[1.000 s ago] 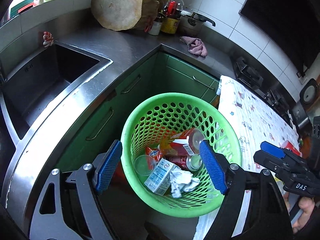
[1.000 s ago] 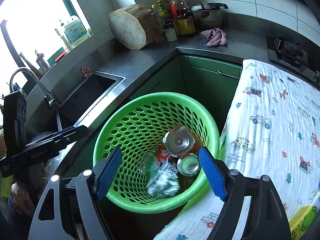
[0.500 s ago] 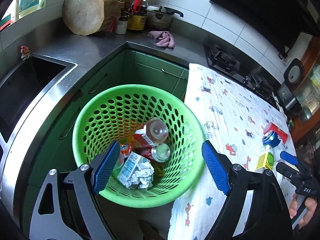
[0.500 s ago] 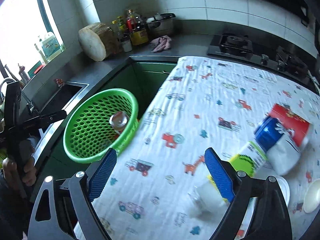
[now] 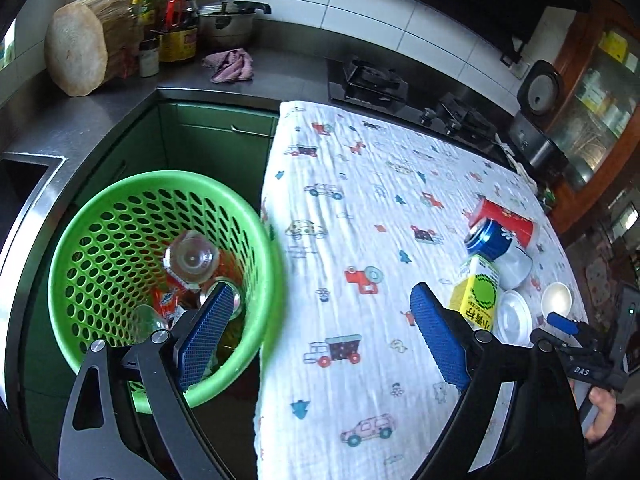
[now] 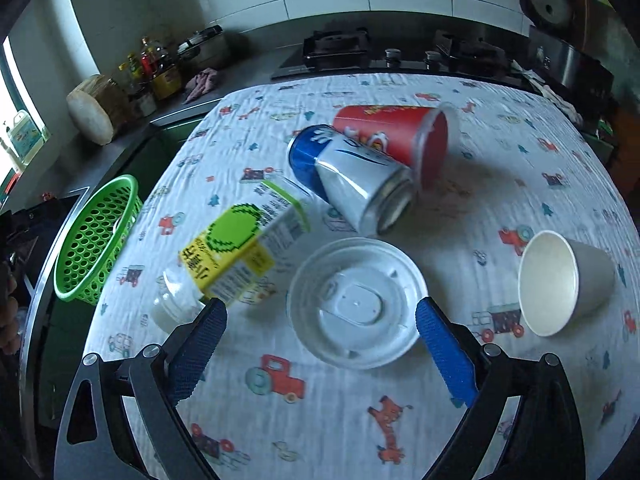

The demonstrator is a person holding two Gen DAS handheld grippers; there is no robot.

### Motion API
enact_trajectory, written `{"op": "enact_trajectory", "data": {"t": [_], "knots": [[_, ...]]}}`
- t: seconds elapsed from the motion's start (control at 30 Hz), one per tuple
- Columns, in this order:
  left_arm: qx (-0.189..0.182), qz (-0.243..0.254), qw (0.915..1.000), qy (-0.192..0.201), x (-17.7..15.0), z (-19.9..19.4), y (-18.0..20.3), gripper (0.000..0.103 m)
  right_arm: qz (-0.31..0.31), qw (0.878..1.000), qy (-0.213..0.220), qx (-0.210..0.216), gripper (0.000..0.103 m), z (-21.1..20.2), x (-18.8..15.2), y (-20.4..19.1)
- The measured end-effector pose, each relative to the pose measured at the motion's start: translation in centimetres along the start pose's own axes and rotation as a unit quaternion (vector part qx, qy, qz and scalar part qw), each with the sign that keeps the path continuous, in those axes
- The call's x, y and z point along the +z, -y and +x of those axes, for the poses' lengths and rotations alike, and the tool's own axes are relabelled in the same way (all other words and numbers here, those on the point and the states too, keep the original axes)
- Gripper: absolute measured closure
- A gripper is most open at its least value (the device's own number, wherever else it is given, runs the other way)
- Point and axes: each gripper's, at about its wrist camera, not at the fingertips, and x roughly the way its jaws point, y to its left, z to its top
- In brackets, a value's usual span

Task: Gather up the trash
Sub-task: 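Move both open tools back over the table, then grasp the yellow-green Calamansi bottle with the left tool while the right tool grasps the white lid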

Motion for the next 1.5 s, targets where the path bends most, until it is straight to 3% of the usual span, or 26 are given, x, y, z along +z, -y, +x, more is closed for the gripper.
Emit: {"op": "enact_trajectory", "data": {"t": [0.37,0.7,0.77,0.87,1.23,1.5], "knots": [[-0.039,0.061,0.9967,-0.037,-1.0,2.5,6.5,0.013,0.024,0.999,-0.022,-0.003,0.010,2.6,-1.0,1.8],[-0.074,0.116,0.9879,-0.071,-1.9,5.0,11.5,0.013,0.046,0.998,-0.029,0.018,0.011,3.3,-1.1,3.1],[-0.086,0.124,0.9855,-0.078,-2.0,5.5,12.3,0.013,0.050,0.998,-0.030,0.024,0.023,3.2,-1.1,3.4],[-0.097,0.141,0.9813,-0.088,-2.4,6.4,13.5,0.013,0.058,0.997,-0.032,0.027,0.031,3.1,-1.1,3.9],[-0.084,0.208,0.9669,-0.121,-4.0,10.0,16.3,0.015,0.086,0.996,-0.034,0.018,0.074,3.3,-1.0,5.9],[-0.079,0.224,0.9638,-0.122,-4.3,11.2,17.1,0.017,0.098,0.995,-0.031,0.016,0.076,3.5,-0.6,6.1]]}}
